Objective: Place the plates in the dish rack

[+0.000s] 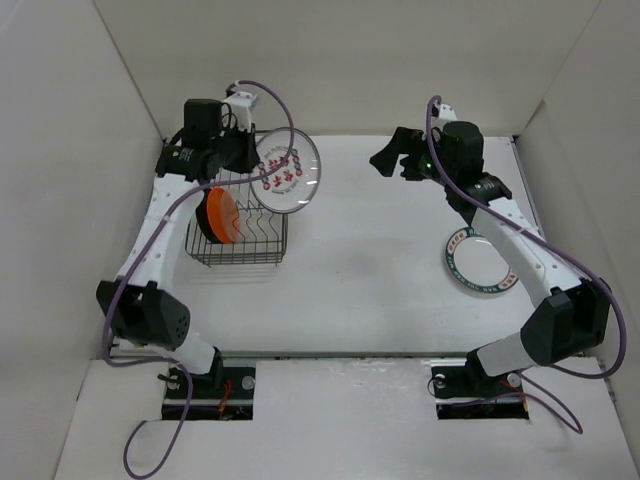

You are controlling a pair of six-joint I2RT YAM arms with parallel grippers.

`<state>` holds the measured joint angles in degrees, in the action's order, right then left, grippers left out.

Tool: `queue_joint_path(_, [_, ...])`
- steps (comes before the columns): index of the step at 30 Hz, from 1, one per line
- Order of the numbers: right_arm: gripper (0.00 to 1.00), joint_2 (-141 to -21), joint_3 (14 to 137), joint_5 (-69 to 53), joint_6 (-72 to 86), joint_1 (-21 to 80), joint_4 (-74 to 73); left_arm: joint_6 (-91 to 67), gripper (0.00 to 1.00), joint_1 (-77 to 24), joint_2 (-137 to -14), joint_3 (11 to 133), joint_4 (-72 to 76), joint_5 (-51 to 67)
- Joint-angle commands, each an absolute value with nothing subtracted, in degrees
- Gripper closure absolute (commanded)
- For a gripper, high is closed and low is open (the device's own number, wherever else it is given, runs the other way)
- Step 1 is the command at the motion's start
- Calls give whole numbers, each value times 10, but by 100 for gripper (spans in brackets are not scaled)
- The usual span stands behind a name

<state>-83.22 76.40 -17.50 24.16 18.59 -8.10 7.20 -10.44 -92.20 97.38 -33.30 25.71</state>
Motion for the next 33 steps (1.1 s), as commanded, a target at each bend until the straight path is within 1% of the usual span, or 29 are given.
queue_joint_path(1, [0,-810,807,-27,220,203,-167,36,100,-107,-823,958,-271,-30])
queue_joint_path(2, [0,-816,814,-15,213,203,-195,36,100,-112,-823,953,-283,-63])
queue_joint_path(3, [0,-816,814,-7,213,203,-206,36,100,-112,-815,943,-298,-142])
queue_joint_path(6, [0,-816,814,13,207,203,-228,29,100,-120,-801,930,-316,-208])
queue_joint_path(11, [0,-802,814,13,207,203,-233,14,100,-126,-802,902,-353,-315])
queue_joint_path(13, [0,-797,809,13,207,203,-238,8,100,-126,-809,902,-368,-316])
queue_joint_path(17, [0,-797,803,13,207,203,-238,-5,100,-126,-815,902,-381,-274])
queue_joint_path(23, [0,-797,792,13,207,203,-238,-21,100,-131,-827,909,-393,-251])
queue_joint_path(33, [0,-797,781,8,207,203,-238,-38,100,-142,-838,882,-393,-232])
